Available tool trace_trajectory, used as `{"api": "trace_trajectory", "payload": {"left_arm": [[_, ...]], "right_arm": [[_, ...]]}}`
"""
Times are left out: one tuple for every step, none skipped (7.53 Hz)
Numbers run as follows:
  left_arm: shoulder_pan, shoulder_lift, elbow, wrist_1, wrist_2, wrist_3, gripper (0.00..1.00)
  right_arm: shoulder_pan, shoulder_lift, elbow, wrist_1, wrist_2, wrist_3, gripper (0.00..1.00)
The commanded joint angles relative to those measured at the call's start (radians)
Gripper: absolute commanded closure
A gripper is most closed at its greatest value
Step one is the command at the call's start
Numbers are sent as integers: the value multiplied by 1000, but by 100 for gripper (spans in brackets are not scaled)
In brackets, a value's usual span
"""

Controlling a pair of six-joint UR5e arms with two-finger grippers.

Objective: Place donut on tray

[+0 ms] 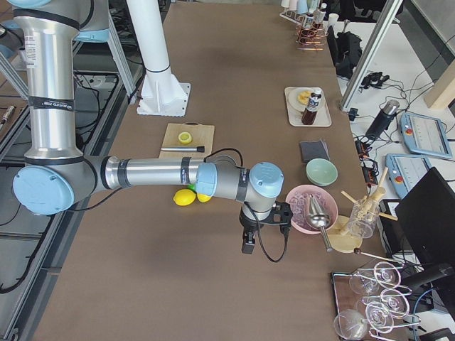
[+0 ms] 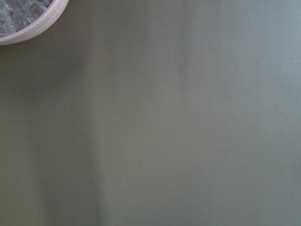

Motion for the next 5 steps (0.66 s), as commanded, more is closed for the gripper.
{"api": "trace_trajectory", "payload": {"left_arm": [[-51,22,-64,131,-4,88,2],[-51,24,-65,129,-5,86,2],[-51,24,-58,128,-4,86,2],[-51,23,-56,126,-5,86,2],[-51,23,-47,122,-5,86,2]], "right_arm": [[6,0,-2,0,0,0,0],[8,-2,-2,0,0,0,0],[8,-3,-2,0,0,0,0],[8,-2,-5,0,0,0,0],[8,-3,-7,0,0,0,0]]}}
